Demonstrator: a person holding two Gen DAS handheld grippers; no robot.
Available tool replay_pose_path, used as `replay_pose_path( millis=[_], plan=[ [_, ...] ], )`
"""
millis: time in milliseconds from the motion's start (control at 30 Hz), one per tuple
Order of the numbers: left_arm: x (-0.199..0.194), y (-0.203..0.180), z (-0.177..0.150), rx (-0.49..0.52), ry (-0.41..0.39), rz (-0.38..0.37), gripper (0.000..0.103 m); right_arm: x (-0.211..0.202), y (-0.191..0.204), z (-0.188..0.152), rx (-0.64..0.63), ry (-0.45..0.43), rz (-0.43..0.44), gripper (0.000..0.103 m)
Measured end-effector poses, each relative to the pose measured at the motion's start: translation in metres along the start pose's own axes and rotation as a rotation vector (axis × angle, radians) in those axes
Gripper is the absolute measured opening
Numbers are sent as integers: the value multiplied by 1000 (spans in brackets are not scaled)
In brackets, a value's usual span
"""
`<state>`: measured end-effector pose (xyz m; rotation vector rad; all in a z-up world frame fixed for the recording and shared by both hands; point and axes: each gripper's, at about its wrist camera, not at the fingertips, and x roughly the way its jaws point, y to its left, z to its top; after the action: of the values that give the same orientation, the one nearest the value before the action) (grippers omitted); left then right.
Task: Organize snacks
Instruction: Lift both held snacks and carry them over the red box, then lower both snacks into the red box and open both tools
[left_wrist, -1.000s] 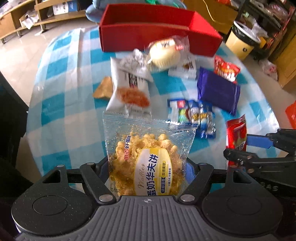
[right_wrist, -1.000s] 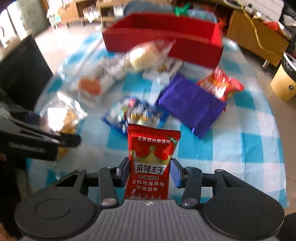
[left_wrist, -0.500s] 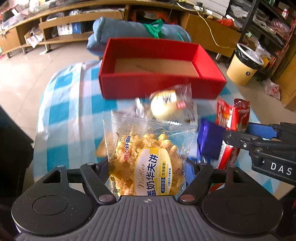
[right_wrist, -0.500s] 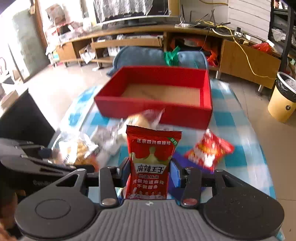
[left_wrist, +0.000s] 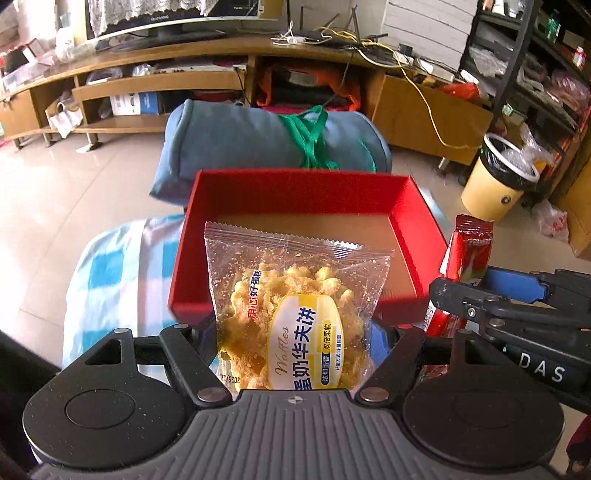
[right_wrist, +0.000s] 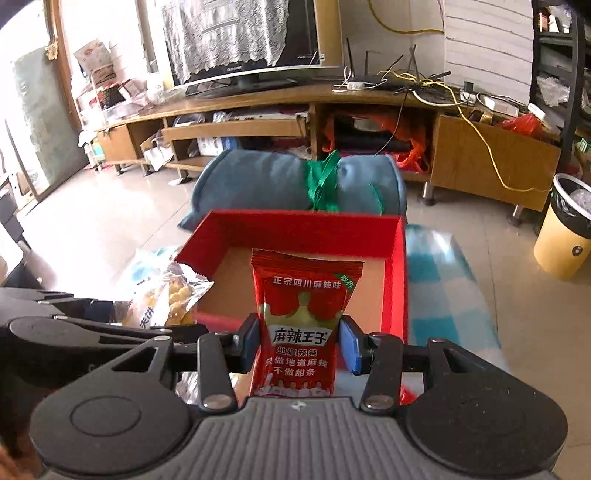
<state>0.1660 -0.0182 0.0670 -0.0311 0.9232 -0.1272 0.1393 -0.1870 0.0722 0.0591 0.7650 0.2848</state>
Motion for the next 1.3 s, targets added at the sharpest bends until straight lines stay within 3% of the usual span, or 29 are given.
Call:
replay_pose_path(
  millis=[533, 1033, 1300],
  plan=[
    [50, 11, 50, -43, -5, 67, 79, 66, -10, 47, -5, 23, -15, 42],
    [108, 15, 43, -49, 107, 129, 79, 134, -17, 37, -7, 146, -55, 42],
    [109, 16, 38, -40, 117, 143, 87, 146, -26, 34, 19, 168, -70, 44]
  ],
)
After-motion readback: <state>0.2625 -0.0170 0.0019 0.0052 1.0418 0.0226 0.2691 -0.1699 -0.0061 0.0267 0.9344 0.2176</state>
